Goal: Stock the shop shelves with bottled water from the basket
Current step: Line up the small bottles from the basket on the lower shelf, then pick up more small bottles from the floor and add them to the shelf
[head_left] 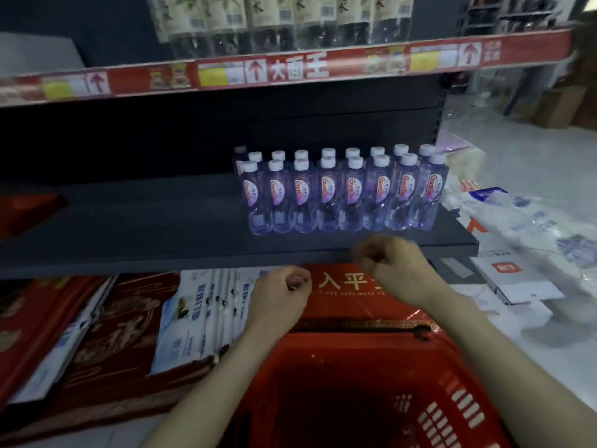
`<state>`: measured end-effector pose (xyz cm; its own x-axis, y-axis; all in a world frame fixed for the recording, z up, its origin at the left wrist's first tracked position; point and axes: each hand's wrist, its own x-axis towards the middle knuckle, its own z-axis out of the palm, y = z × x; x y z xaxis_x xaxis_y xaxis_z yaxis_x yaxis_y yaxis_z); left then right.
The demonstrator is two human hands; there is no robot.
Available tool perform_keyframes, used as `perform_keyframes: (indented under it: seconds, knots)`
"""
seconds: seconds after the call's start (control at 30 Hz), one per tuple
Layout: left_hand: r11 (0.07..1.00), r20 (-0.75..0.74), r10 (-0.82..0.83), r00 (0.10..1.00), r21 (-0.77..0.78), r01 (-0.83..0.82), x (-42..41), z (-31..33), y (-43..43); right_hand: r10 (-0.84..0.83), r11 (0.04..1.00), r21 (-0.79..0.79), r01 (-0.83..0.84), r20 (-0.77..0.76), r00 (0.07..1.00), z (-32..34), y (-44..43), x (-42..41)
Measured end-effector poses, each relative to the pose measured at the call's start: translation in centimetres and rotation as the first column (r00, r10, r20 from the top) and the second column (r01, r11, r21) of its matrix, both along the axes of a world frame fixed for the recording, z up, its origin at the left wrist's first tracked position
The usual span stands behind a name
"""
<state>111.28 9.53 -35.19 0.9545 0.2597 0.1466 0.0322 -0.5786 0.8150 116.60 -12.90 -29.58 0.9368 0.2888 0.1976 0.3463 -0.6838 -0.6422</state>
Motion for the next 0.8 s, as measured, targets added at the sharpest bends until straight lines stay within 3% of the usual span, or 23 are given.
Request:
perform_keyframes:
  seconds: [0.1,0.23,0.4,0.47,0.57,0.67,0.8]
  knots:
    - [0.999,-0.072,-0.025,0.997,0.026,0.027,-1.9,-1.5,1.0,0.013,1.000,0.012,-0.013,-0.011,1.000,-3.1,3.7,-3.0]
    - [0.969,-0.265,-0.176,0.948,0.124,0.214,-2.5,-3.1,1.8,-0.029,0.999,-0.025,0.028,-0.047,0.999,-7.2,7.3,-6.2]
    - [0.834,-0.622,-0.260,0.739,0.241,0.496,-3.2,-2.5,3.3,0.000,1.000,-0.027,-0.005,-0.166,0.986,-10.0,10.0,-8.3]
    - [0.803,-0.696,-0.239,0.677,0.251,0.541,-3.7,-1.8,4.3,0.046,0.999,-0.006,-0.048,-0.188,0.981,-10.1,11.3,-9.0]
    - [0.843,-0.628,-0.252,0.736,0.231,0.486,-5.0,0.1,7.5,0.081,0.997,0.010,-0.081,-0.182,0.980,-9.0,13.7,-9.5]
    - [0.935,-0.485,-0.265,0.833,0.081,0.345,-7.9,1.2,12.4,0.146,0.988,-0.033,-0.150,-0.119,0.982,-7.6,17.0,-9.5]
    - [0.995,-0.452,-0.091,0.887,0.005,0.104,-14.1,0.0,19.9,0.336,0.931,-0.097,-0.353,-0.156,0.929,-6.2,23.0,-10.5]
